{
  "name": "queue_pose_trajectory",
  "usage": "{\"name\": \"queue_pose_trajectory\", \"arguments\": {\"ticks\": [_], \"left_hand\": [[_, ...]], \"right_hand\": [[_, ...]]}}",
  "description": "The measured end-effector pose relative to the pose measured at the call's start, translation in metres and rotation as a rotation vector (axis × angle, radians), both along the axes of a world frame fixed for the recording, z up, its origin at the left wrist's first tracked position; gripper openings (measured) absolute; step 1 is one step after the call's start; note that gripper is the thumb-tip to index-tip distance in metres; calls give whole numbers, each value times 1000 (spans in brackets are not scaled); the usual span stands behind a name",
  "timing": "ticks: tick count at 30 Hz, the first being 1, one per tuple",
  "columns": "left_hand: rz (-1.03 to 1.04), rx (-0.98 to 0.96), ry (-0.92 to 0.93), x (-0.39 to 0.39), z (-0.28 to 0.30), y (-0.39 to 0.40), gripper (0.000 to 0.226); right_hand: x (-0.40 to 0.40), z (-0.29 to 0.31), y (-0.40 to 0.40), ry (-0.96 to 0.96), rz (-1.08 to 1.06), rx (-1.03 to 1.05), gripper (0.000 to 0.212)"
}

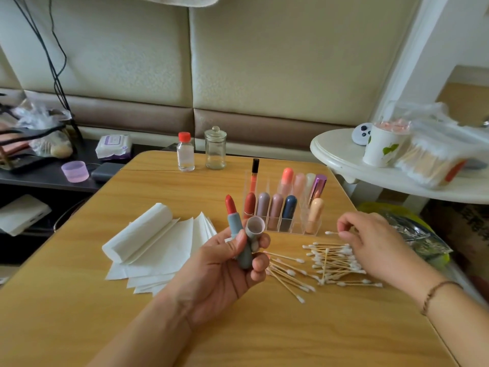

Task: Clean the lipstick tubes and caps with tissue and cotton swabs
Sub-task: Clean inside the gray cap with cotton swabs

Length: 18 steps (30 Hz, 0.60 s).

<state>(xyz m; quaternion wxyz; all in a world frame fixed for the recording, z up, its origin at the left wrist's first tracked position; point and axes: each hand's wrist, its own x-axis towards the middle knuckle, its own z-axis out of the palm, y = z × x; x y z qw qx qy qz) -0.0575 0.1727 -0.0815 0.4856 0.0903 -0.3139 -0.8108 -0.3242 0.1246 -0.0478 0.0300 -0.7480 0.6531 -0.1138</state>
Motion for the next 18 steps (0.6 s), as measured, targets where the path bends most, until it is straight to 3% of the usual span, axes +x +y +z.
{"name": "queue_pose_trajectory", "arguments": {"ticks": [2,3,6,8,11,15,18], "left_hand": [[3,-9,-17,-1,0,0,14],[0,-14,-23,-1,0,0,14],[-28,-44,-14,-2,1,1,11],[-48,-51,-6,-3,1,2,10],[-74,-65,0,-5,1,4,8],[-83,-80,-1,-5,3,5,9],[-80,-60,4,-6,3,5,12]], "right_hand": [[0,5,13,44,50,-144,20],[2,10,21,-28,115,-213,19],[30,37,61,-563,361,-310,8],[50,53,85,-731,480,-378,2],[71,66,103,-712,542,-434,5],[83,67,100,-460,507,-542,12],[86,65,96,-450,488,-517,12]]}}
